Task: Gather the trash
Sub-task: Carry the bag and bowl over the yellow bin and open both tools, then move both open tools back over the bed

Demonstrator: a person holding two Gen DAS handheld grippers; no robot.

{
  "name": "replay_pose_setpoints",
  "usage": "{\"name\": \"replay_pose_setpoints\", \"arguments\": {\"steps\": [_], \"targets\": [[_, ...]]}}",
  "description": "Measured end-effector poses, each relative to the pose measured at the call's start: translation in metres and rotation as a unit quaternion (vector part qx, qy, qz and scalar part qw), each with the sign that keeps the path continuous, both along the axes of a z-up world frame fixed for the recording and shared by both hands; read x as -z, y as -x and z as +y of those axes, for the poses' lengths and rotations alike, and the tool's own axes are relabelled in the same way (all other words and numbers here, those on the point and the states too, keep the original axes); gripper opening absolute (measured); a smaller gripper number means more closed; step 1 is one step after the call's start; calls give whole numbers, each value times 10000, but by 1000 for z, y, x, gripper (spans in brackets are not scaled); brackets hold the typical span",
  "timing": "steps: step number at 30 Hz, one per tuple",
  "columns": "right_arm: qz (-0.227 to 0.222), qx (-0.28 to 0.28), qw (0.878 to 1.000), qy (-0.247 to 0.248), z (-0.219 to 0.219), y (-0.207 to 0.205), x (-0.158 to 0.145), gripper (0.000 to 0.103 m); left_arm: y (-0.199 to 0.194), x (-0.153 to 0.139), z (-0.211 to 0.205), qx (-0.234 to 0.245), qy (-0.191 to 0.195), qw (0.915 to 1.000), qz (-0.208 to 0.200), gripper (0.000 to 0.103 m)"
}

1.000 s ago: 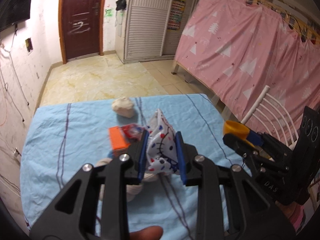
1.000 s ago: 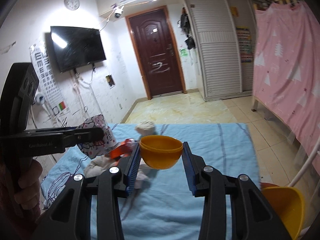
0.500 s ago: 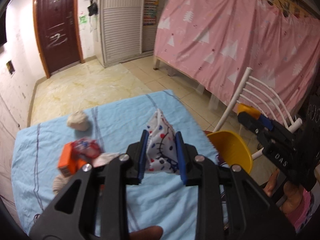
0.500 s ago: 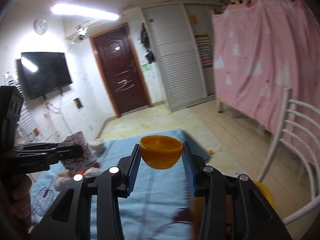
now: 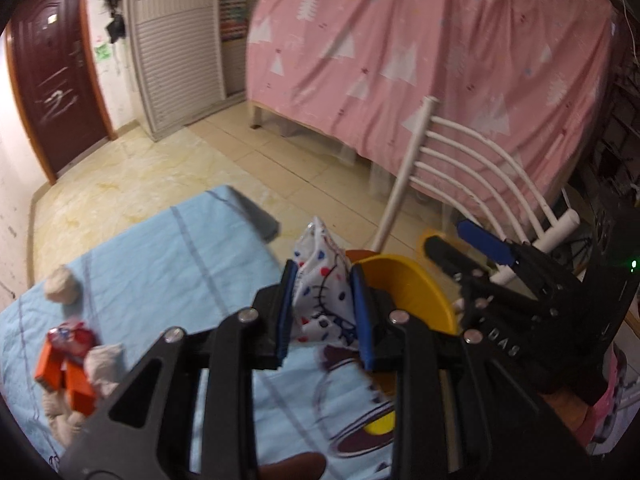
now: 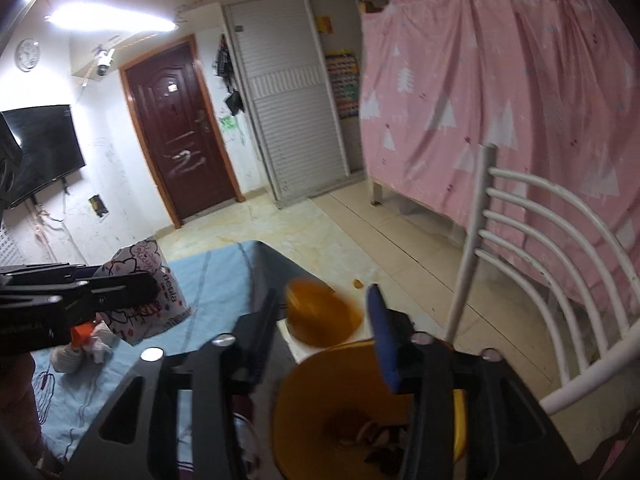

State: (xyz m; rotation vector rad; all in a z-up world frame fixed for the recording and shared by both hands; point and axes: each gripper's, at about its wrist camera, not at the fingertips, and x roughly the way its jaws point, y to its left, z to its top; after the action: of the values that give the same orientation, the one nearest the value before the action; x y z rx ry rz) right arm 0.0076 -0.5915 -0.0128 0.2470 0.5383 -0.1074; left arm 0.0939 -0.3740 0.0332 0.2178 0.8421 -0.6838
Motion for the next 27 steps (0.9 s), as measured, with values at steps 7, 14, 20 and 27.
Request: {"name": "replay_pose_setpoints", "arguments": {"steps": [7,14,20,27], "targets": [[-399,639,9964,-380,-38,23,-6,73,2,26,-36,227,-234,9988,364,34],[-726,869,9915,-640,-58,36,-12,73,5,39,-45,233,-241,9973,647,78],[-764,712,9919,-723,-51,31,-14,73,5,32,-28,131,-146,9979,624,78],[-672,293,9950,-678,-15,12,-17,73,4,19,7,-61,106,9984,560,78]]}}
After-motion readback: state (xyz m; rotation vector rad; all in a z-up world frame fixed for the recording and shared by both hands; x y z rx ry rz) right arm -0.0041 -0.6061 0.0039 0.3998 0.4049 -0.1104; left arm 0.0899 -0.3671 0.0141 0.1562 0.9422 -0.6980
